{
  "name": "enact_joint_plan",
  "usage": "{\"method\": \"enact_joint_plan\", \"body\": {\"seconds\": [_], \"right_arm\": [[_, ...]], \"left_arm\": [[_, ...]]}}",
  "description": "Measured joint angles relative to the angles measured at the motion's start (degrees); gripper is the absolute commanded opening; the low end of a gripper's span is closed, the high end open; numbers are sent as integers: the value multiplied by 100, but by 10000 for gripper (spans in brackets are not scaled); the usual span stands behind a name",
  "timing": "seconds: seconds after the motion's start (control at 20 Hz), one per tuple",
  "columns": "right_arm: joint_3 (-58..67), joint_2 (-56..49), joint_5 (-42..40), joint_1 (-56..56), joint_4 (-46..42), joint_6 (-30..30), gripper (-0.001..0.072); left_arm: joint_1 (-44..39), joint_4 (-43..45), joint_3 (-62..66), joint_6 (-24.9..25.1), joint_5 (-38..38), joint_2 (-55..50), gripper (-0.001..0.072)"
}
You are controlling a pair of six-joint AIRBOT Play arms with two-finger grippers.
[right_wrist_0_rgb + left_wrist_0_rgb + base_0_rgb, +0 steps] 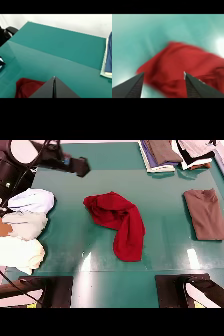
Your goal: Fold the shirts.
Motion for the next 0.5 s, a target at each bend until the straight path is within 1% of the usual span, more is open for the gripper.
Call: {"method": "enact_joint_plan", "body": {"seconds": [0.1,0.2,0.35,0.5], "right_arm": [[-4,-2,42,0,-2,2,16],[-7,-11,92,0,2,2,16],[-7,-24,146,0,2,4,16],[-7,-39,201,0,0,4,16]], "left_arm": [[492,-179,-522,-61,15,-160,587],[811,-485,-977,-96,111,-448,587],[966,-905,-1311,-50,466,-970,588],[946,-1410,-1443,151,1058,-1475,588]]}}
